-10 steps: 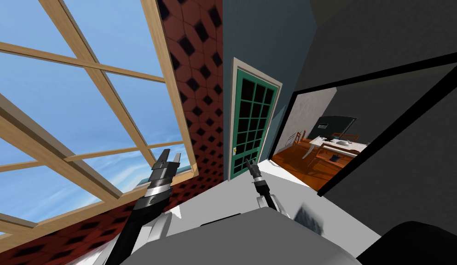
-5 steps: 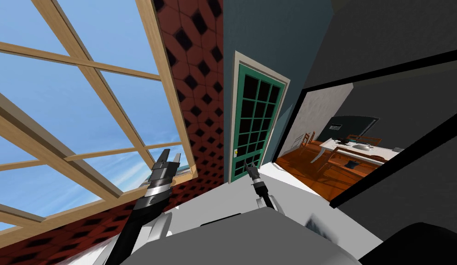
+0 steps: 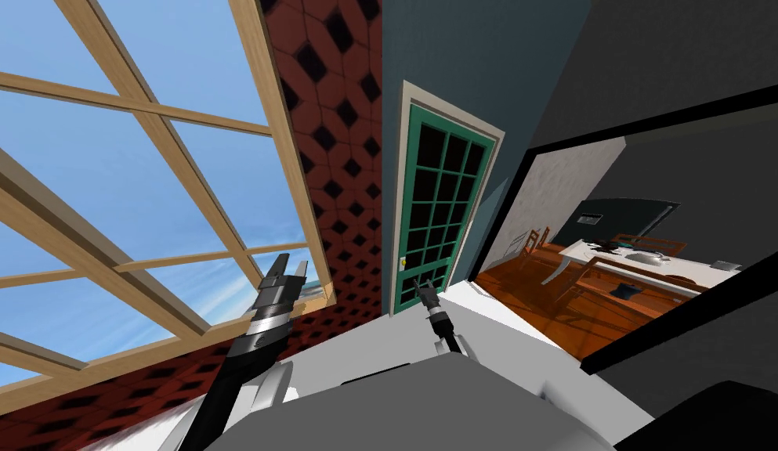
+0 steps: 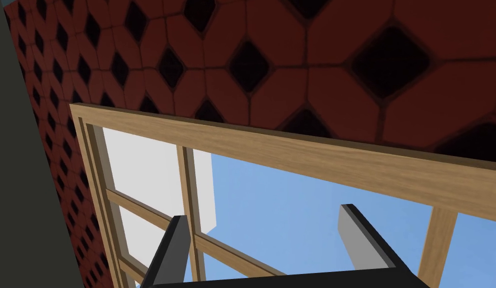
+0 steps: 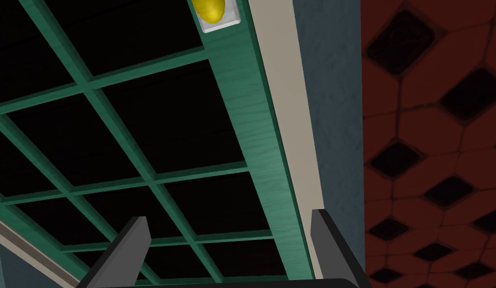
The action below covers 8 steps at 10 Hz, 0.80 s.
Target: Pull the door open
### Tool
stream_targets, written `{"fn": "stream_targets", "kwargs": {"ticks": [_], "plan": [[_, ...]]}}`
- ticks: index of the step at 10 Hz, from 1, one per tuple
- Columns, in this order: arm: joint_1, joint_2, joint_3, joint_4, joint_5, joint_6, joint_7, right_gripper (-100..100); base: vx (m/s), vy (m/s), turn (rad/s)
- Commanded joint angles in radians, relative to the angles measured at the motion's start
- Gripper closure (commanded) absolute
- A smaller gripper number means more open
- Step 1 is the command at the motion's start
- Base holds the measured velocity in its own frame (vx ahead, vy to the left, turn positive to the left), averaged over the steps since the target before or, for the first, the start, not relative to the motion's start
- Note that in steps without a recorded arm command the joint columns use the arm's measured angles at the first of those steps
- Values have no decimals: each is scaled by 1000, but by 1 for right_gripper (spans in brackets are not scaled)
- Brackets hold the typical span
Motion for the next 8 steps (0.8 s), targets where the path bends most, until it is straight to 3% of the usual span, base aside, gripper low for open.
{"fn": "stream_targets", "kwargs": {"ticks": [1,8], "plan": [[-17,1,-8,50,14,-15,41,-100,83,-72,81],[-82,20,-34,245,68,-60,182,-100,81,-68,72]]}}
